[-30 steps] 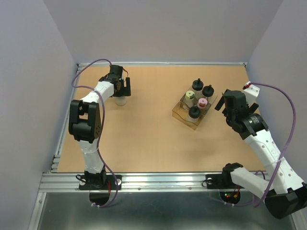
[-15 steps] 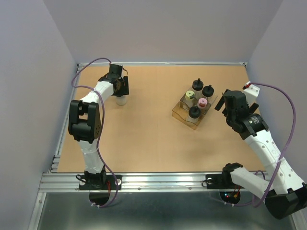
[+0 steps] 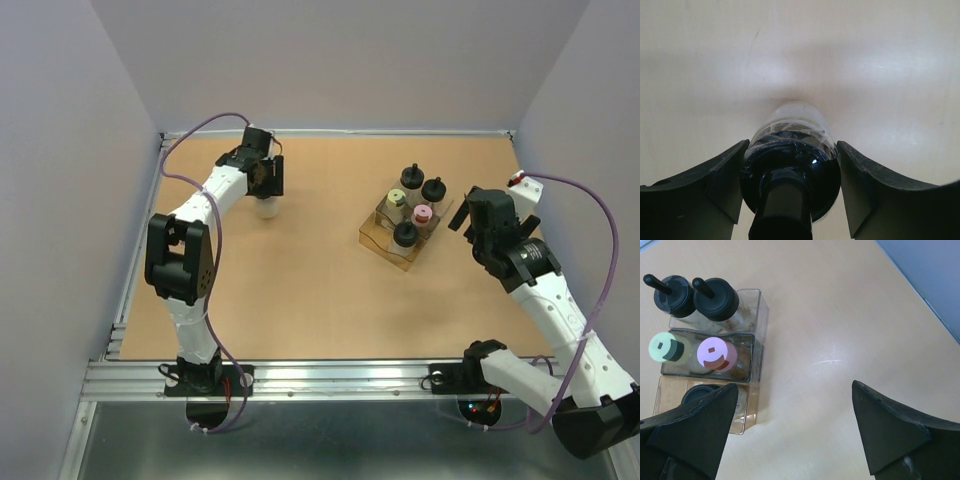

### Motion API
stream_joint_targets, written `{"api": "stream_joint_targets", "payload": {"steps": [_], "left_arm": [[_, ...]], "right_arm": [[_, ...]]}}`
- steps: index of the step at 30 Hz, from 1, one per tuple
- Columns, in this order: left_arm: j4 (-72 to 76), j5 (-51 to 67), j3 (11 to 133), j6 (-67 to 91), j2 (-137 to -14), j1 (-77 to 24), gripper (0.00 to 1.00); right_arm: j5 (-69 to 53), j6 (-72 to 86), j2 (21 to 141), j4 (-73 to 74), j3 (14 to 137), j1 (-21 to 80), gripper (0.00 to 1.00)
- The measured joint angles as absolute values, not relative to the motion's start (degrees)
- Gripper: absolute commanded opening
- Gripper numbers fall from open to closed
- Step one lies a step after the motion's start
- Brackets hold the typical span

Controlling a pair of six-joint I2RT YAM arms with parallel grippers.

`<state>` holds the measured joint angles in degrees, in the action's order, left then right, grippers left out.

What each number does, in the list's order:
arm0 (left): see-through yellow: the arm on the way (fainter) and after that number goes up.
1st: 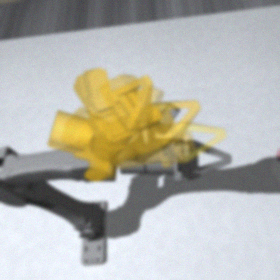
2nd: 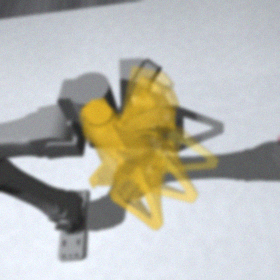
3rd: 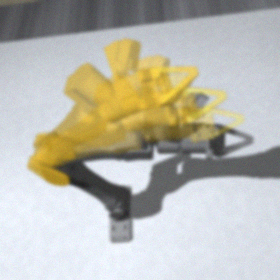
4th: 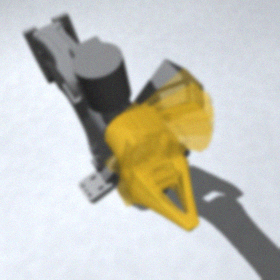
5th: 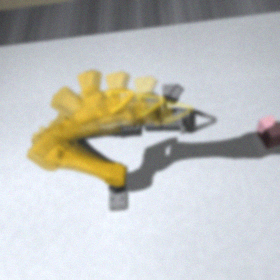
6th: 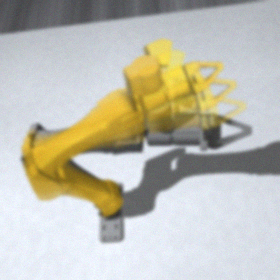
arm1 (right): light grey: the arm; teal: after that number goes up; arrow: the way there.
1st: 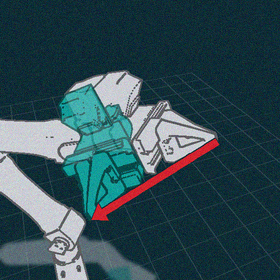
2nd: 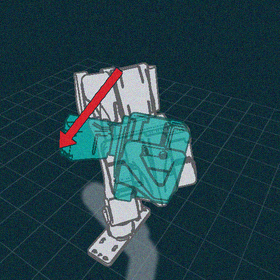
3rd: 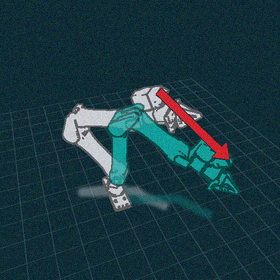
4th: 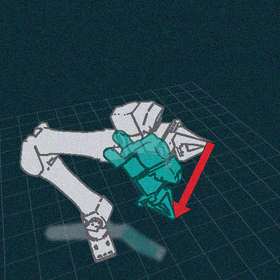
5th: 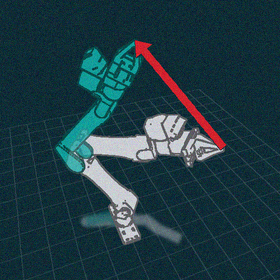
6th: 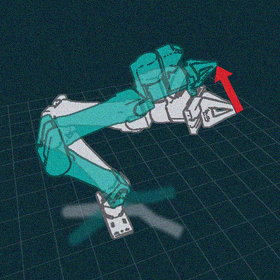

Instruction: Organize the condiment bottles

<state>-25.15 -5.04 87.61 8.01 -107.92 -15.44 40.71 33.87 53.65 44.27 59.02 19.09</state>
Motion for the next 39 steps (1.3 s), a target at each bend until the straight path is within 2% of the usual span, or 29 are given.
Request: {"api": "stream_joint_targets", "payload": {"steps": [11, 16, 27, 39], "left_arm": [[-28.91, -3.42, 105.23, 9.52, -107.83, -35.55, 0.00], [-30.20, -2.81, 109.49, 10.37, -109.73, -41.69, 0.00], [-32.32, -3.64, 113.45, 10.79, -120.70, -47.79, 0.00], [-32.84, -3.60, 114.13, 11.00, -121.03, -48.56, 0.00]], "right_arm": [[41.12, 33.89, 51.90, 44.07, 58.02, 19.09, 1.00], [41.39, 33.89, 51.03, 43.94, 57.45, 19.09, 1.00], [41.58, 33.91, 50.17, 43.92, 57.17, 19.09, 1.00], [41.60, 33.93, 49.80, 43.92, 57.14, 19.09, 1.00]]}}
